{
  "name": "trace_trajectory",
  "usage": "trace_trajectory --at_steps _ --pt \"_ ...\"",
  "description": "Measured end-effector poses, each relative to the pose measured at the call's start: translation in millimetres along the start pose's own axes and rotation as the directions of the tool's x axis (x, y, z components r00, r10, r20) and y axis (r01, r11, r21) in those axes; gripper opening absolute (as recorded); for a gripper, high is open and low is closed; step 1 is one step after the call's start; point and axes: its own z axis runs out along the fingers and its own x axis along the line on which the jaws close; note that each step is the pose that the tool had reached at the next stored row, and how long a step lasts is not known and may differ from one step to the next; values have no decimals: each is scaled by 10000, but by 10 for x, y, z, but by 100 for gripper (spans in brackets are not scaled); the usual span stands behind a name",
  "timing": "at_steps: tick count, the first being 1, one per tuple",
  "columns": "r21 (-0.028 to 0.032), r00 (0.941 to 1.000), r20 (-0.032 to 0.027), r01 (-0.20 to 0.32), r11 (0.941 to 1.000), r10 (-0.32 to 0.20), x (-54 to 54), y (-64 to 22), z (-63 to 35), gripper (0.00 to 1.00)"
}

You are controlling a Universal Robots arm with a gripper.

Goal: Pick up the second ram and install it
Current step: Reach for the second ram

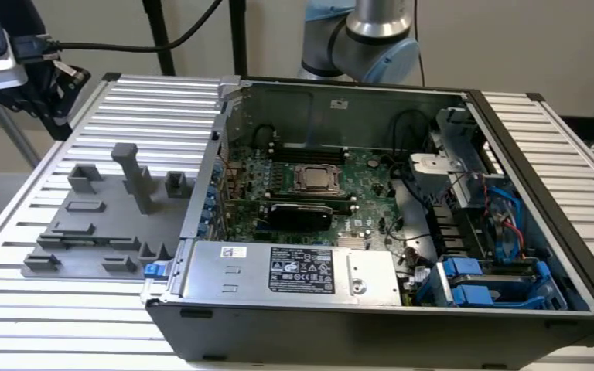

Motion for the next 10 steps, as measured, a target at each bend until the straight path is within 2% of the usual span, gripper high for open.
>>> trace_trajectory --at_steps 10 --pt "7 9994 -91 320 9995 -320 24 -38 53 0"
